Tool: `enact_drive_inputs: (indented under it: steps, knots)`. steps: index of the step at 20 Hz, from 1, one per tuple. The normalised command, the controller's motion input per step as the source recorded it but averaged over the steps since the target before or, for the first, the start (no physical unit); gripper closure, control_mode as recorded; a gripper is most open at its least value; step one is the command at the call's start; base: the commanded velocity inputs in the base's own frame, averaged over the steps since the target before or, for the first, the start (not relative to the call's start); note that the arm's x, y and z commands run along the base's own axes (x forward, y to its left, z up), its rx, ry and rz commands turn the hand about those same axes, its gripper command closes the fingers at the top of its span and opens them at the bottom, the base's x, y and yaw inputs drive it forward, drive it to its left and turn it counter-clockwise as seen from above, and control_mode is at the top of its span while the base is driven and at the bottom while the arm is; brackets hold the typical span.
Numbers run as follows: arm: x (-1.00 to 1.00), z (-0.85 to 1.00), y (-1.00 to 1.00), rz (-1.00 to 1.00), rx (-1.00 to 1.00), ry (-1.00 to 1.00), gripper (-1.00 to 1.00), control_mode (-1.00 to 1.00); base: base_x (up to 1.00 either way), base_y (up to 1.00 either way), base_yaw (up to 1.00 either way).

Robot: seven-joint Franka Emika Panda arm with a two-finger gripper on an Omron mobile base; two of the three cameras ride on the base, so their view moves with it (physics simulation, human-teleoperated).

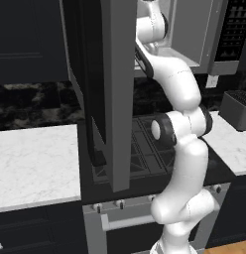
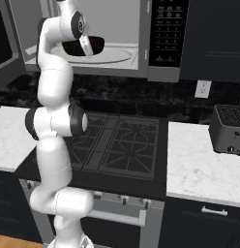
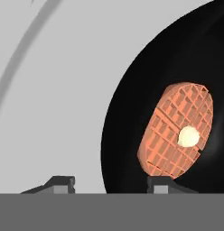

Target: Open the microwave, place the bowl with waffle inside the microwave, then close the microwave door and turn it on.

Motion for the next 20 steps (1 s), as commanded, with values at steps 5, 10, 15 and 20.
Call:
enact_drive_inputs:
  steps: [5,10,15,20]
  knots:
    - [-0.91,-0.02,-0.01,0.00,0.00,-0.35,-1.00,-1.00,0.00,0.00,0.00]
    - [-1.00,-0.17,-0.07,0.00,0.00,-0.24,-1.00,-1.00,0.00,0.00,0.00]
    - [-1.00,-0.25,-0.14,0.00,0.00,-0.11,-1.00,-1.00,0.00,0.00,0.00]
    - [-1.00,-0.22,-0.32,0.00,0.02,-0.09,-1.00,-1.00,0.00,0.00,0.00]
